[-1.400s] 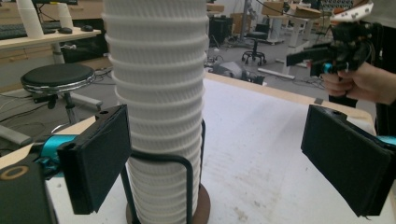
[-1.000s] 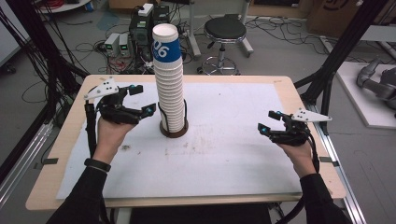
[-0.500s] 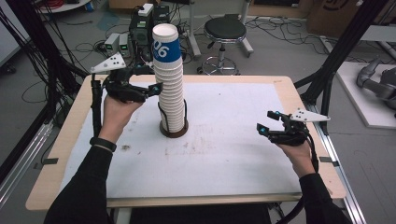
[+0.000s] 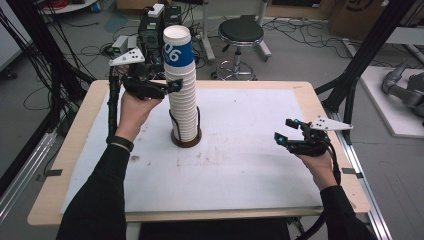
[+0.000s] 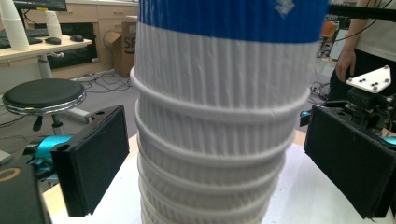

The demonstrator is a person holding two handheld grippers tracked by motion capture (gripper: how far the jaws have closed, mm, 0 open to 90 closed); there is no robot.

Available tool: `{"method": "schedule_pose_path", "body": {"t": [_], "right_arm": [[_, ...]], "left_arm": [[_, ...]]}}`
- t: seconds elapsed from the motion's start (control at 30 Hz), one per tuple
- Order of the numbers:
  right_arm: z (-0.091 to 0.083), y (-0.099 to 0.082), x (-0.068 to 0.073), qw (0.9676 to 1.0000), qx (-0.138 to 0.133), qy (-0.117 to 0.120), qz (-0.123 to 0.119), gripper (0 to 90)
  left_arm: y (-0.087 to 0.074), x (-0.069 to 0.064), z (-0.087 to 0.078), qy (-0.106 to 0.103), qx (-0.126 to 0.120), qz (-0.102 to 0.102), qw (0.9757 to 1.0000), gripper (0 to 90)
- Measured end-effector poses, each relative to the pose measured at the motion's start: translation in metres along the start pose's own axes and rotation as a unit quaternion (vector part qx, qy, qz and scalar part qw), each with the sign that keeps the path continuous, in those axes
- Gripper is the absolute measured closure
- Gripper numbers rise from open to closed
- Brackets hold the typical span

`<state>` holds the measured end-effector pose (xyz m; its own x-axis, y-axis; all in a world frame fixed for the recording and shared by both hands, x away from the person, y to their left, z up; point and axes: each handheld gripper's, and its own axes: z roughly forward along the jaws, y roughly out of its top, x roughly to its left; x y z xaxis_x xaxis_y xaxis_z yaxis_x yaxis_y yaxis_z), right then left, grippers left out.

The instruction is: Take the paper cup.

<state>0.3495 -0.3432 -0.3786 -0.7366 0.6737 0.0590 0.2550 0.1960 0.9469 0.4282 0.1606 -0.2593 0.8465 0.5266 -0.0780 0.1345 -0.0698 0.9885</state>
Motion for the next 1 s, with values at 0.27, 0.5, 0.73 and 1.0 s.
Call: {"method": "schedule_pose_path", "body": {"t": [0.27,0.5,0.73,1.0], "right_arm": [[0.0,0.001,0.001,1.0,0.001,0.002,0.0,22.4],[0.003,0.003,0.005,1.0,-0.001,0.007,-0.005,22.4],[0.006,0.012,0.011,0.9997,-0.004,0.022,-0.011,22.5],[0.01,0.044,0.021,0.9986,-0.019,0.045,-0.022,22.8]], "left_arm": [[0.002,0.001,0.007,0.007,0.011,0.006,0.9999,6.7],[0.002,0.001,0.006,-0.001,0.007,0.015,0.9999,12.5],[0.002,0.002,0.004,-0.004,0.006,0.017,0.9998,13.1],[0.002,0.002,0.004,-0.004,0.007,0.018,0.9998,13.3]]}}
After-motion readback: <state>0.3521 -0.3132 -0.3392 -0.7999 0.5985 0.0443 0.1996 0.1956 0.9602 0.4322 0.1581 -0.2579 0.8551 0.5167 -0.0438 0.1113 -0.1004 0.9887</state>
